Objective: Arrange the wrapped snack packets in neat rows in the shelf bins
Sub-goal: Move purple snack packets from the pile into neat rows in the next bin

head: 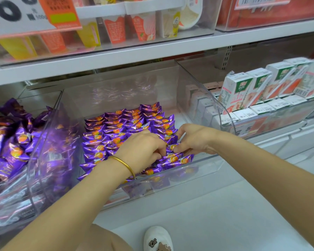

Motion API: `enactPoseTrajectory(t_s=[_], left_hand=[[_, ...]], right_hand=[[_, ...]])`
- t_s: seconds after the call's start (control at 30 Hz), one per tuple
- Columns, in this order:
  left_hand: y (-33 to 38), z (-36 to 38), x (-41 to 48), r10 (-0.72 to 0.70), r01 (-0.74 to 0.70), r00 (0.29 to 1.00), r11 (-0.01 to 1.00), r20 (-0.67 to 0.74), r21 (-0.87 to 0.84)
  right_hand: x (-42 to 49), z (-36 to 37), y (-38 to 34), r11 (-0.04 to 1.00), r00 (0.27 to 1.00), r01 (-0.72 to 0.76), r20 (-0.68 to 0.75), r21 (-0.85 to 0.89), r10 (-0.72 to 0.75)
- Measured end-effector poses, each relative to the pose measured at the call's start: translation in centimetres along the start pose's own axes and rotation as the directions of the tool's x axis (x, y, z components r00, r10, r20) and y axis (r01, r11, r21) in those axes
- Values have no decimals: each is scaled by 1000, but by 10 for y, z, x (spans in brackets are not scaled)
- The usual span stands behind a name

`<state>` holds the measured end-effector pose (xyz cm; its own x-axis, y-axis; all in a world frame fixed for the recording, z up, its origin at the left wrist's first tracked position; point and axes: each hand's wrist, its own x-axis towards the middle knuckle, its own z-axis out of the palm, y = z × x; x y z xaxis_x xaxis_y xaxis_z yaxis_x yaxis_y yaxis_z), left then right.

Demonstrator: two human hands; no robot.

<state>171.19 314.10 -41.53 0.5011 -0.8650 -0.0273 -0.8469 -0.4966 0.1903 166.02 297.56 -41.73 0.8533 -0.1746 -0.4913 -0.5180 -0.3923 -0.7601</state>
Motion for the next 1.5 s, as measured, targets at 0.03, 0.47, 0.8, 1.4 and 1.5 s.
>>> enactPoseTrajectory(t_s=[0.03,0.47,0.8,1.4,1.5], left_hand=[[-1,0,0,-2,2,1000,1000,23,-11],[-16,-71,-98,-302,119,834,915,-461,-385],[-90,-67,-211,-531,395,462,840,-711,-371],[-159,-40,-181,-586,643,722,765,-369,44],[-159,-44,-181,-593,647,701,763,-396,3]], right_hand=[[1,1,-1,1000,1000,16,8,-19,-16],[-39,17,-50,881,842,404,-276,-244,-463],[-74,156,-158,567,580,764,-58,-308,-813],[14,211,-225,-61,821,362,349,-930,-452],[15,209,-226,-33,807,402,371,-915,-460]])
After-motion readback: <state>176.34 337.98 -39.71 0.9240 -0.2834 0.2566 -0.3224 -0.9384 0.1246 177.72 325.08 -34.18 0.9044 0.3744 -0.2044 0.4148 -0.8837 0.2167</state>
